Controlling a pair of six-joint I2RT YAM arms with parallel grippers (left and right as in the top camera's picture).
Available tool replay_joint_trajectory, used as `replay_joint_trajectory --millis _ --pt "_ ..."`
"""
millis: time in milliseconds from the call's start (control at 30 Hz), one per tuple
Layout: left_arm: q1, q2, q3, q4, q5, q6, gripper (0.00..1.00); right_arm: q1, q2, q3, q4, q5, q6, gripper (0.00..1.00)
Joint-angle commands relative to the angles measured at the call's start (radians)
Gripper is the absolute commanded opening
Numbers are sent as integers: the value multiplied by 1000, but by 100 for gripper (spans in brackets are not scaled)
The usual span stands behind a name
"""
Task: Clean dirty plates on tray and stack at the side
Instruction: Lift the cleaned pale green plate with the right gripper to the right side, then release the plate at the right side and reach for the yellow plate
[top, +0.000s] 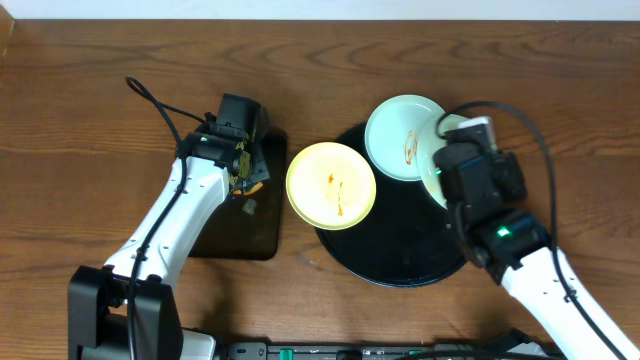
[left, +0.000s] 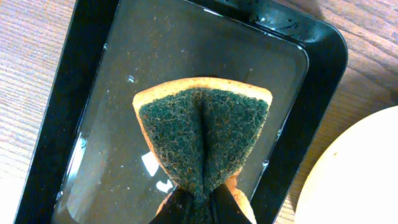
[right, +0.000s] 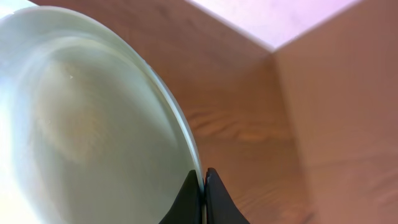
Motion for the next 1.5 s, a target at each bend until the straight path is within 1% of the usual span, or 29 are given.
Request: replay_joint_trajectory --millis 0,67,167,333,433,533,633,733,800,900,933,1033,1067,1200,1333,1367,1467 --pt "5 -6 -6 0 -12 6 7 -111 14 19 -14 -171 216 1" --pt "5 -6 -6 -4 -12 6 7 -229 39 19 -15 -242 304 1" --pt "5 -6 -6 -8 -12 6 7 -356 59 19 -13 -277 399 1" --pt "5 -6 -6 -11 -12 6 7 -581 89 19 -14 -395 528 1" --pt "5 -6 -6 -11 -12 6 7 -702 117 19 -8 -467 566 1" --pt "5 -6 -6 -11 -12 6 7 -802 159 19 17 -542 566 1" --pt "5 -6 -6 -11 -12 6 7 -872 212 19 44 -609 566 1" --pt "5 -6 -6 -11 -12 6 7 -918 275 19 66 -633 566 1" --pt "5 -6 -6 -12 -12 6 7 -931 307 19 78 -643 564 1" --pt "5 -6 -6 -16 -12 6 7 -933 329 19 105 -683 518 1" --pt "5 -6 -6 -16 -12 6 7 -933 329 19 116 -703 497 4" --pt "5 -6 -6 -16 -12 6 8 -933 317 20 153 -822 447 25" --pt "5 -6 -6 -16 -12 6 8 -932 312 20 168 -892 417 29" --pt "5 -6 -6 -14 -12 6 8 -910 286 20 204 -1239 306 38" --pt "4 -6 -6 -14 -12 6 7 -822 280 20 155 -1465 245 43" --pt "4 -6 -6 -14 -12 6 8 -785 280 20 129 -1494 233 44" --pt "4 -6 -6 -14 -12 6 7 -664 281 19 51 -1498 193 48"
